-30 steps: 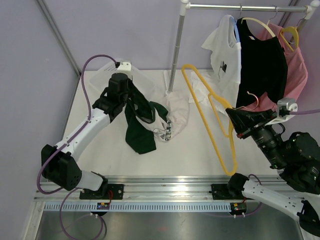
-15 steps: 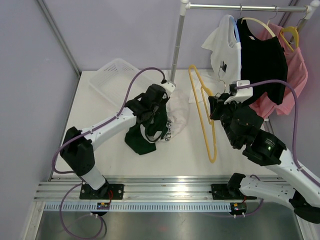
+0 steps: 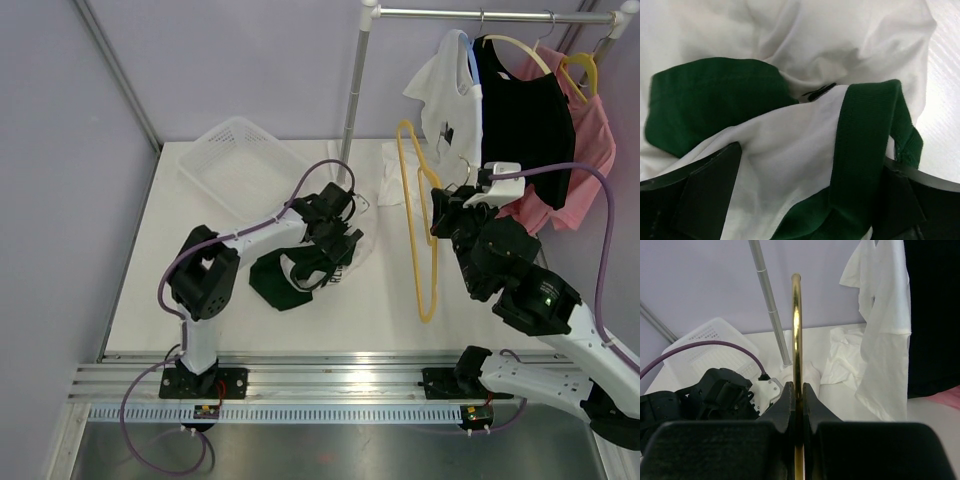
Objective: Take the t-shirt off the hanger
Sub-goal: Place the tshirt into the basket
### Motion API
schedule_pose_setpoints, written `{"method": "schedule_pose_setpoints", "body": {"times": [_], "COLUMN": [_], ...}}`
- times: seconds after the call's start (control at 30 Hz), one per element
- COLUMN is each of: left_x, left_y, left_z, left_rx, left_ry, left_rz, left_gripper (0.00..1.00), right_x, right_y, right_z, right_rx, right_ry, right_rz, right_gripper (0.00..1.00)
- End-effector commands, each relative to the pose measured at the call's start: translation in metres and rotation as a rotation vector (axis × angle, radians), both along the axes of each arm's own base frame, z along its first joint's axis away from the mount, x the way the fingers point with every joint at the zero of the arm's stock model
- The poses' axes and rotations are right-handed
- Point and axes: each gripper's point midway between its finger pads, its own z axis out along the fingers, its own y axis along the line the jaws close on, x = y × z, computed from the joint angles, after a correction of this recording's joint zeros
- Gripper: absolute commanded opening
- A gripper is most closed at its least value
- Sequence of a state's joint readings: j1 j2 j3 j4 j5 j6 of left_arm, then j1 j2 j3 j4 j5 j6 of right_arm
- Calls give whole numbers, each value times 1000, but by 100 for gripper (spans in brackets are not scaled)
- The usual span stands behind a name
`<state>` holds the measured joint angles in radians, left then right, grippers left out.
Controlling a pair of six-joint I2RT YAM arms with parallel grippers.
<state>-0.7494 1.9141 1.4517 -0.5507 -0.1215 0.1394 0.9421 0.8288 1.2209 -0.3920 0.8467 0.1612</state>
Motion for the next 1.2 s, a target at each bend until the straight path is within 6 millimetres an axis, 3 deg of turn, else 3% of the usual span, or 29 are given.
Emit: {"method": "schedule_pose_setpoints", "body": {"times": [0.0, 0.2, 0.33, 0.47, 0.6, 0.7, 0.73, 0.77, 0.87, 1.0, 1.03, 1.1, 1.13, 1.17], "left_x": [-8, -9, 0, -5, -12, -20, -24, -25, -35, -43, -41, -52, -55, -55], "left_y": [-21, -29, -23, -25, -30, -35, -35, -39, -43, -46, -49, -47, -49, -46], "left_z": [-2, -22, -49, -68, -84, -90, -92, -90, -85, -48, -18, 1, 33, 45], "left_rx": [-57, -58, 19, 34, 46, 42, 44, 41, 39, -20, -71, -130, -199, -233], "left_ry": [72, 118, 137, 186, 250, 294, 315, 319, 337, 281, 225, 228, 183, 177], "left_rz": [-75, -80, -27, -45, -75, -107, -121, -136, -166, -188, -196, -210, -226, -219], "left_gripper": [99, 99, 99, 98, 70, 36, 14, 1, 0, 0, 0, 0, 0, 0], "right_x": [-2, -3, -3, -2, -3, -4, -5, -6, -9, -9, -9, -9, -8, -8], "right_y": [-7, -6, -4, -2, -5, -7, -8, -9, -10, -13, -13, -13, -12, -12], "right_z": [21, 20, 19, 16, 14, 11, 11, 12, 13, 11, 12, 12, 12, 12], "right_rx": [56, 58, 55, 47, 52, 48, 48, 52, 69, 66, 67, 68, 65, 63], "right_ry": [-38, -38, -39, -37, -44, -51, -50, -52, -57, -58, -60, -62, -60, -61], "right_rz": [-19, -9, -2, 6, -2, 2, -1, -1, 10, 1, -1, -2, -2, -1], "right_gripper": [0, 0, 0, 0, 0, 0, 0, 0, 0, 0, 0, 0, 0, 0]}}
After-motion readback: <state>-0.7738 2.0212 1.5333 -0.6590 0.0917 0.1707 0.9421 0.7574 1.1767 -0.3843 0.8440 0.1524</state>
